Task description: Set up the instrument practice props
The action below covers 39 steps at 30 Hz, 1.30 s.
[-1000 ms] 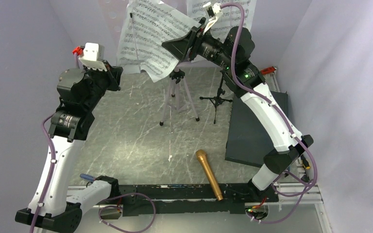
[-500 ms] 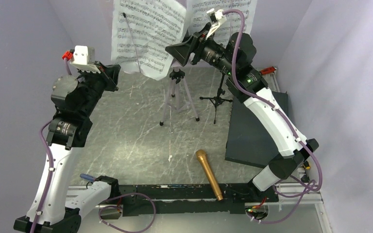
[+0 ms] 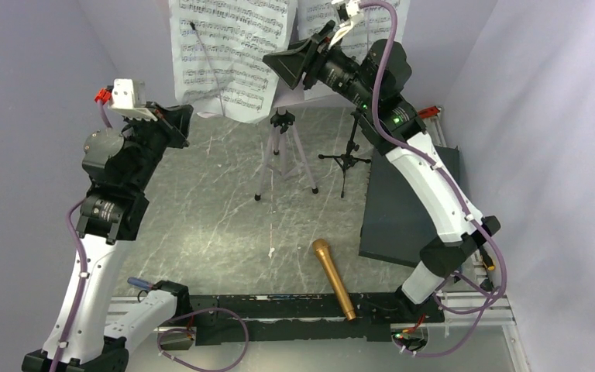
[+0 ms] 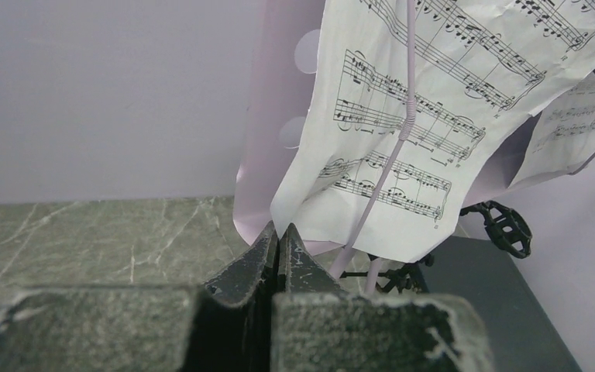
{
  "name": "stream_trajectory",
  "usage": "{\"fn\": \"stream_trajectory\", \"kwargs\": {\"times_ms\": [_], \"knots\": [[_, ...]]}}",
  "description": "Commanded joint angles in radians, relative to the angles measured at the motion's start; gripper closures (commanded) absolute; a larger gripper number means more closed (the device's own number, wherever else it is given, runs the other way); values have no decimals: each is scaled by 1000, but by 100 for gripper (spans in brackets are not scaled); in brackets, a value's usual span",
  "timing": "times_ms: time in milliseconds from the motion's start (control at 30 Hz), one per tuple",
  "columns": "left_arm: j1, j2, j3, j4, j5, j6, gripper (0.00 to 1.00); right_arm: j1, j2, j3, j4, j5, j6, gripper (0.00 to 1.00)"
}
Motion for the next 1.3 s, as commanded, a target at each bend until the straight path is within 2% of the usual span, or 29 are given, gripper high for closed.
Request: {"fn": "stream_trajectory", "kwargs": {"times_ms": [0,67,233,300,667,833,967,1033,1167,1267], "knots": [[4,-24,-23,85,-29,-83,97,1,26,76,24,-14,4,51],[5,-35,-43,106,-47,-114,98,1,35,93,25,-15,7,52],[5,-61,-100,179,-60,-181,97,1,66,145,19,-20,14,65],[4,-66,-115,200,-60,-205,97,2,74,159,21,-23,16,66],[5,-78,-210,359,-119,-377,97,3,59,122,51,-37,33,36],[5,-61,-204,374,-112,-393,97,4,31,64,56,-32,32,36],[5,-55,-202,380,-107,-394,97,4,35,39,43,-44,41,42],[5,-59,-205,381,-109,-391,97,5,37,22,46,-58,51,53],[5,-66,-215,383,-116,-389,97,12,37,0,53,-72,63,67],[5,-70,-218,379,-119,-387,97,14,42,15,52,-67,60,83]]}}
